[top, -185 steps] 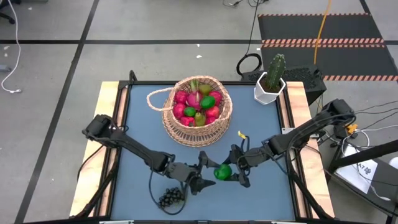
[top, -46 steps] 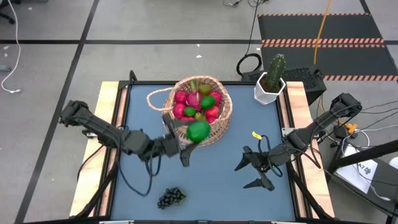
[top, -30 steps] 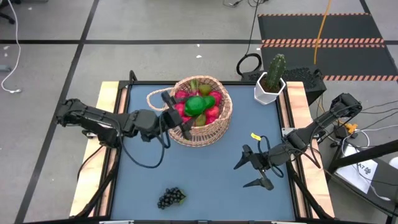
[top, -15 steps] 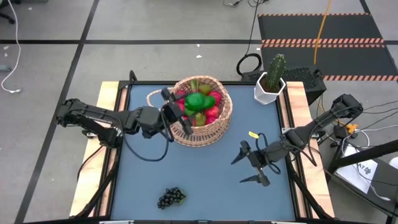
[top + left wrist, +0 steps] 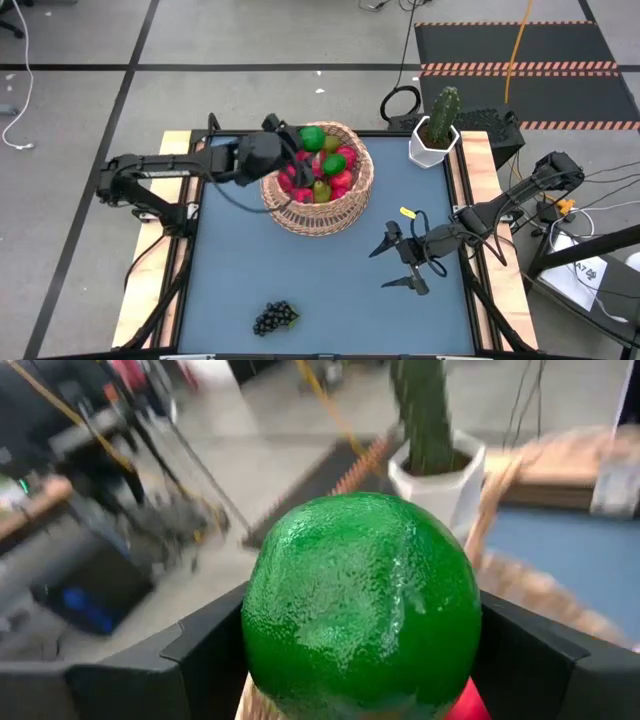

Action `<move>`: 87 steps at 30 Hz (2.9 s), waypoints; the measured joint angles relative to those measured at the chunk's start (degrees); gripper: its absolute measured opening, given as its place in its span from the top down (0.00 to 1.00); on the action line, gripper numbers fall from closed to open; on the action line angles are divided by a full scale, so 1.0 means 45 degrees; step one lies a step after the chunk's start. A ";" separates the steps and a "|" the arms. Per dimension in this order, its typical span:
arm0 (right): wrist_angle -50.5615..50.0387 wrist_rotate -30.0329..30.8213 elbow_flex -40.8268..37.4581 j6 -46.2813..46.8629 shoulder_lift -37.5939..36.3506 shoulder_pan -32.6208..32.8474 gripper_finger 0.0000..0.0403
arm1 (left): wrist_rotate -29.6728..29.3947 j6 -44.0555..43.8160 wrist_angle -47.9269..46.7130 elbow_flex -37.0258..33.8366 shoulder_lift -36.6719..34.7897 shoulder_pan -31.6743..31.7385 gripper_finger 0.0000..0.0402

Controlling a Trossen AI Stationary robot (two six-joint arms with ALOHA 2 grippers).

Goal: Build produce basket
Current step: Put the lime into the basket, then put the grapes into the basket

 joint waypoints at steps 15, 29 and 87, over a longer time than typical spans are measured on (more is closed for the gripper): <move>-0.0007 -0.0029 0.0000 0.0017 0.0000 0.0005 0.11 | 0.0631 -0.0212 -0.1907 0.0086 0.2435 0.1278 0.23; -0.0358 -0.0039 0.0000 -0.0215 0.0000 0.0005 0.11 | 0.3051 -0.1324 -0.2836 0.0086 0.2714 0.1356 0.23; -0.0130 0.0697 0.0000 0.0796 0.0079 0.0005 0.11 | 0.1344 -0.4480 -0.5253 0.0086 -0.0515 -0.6459 0.27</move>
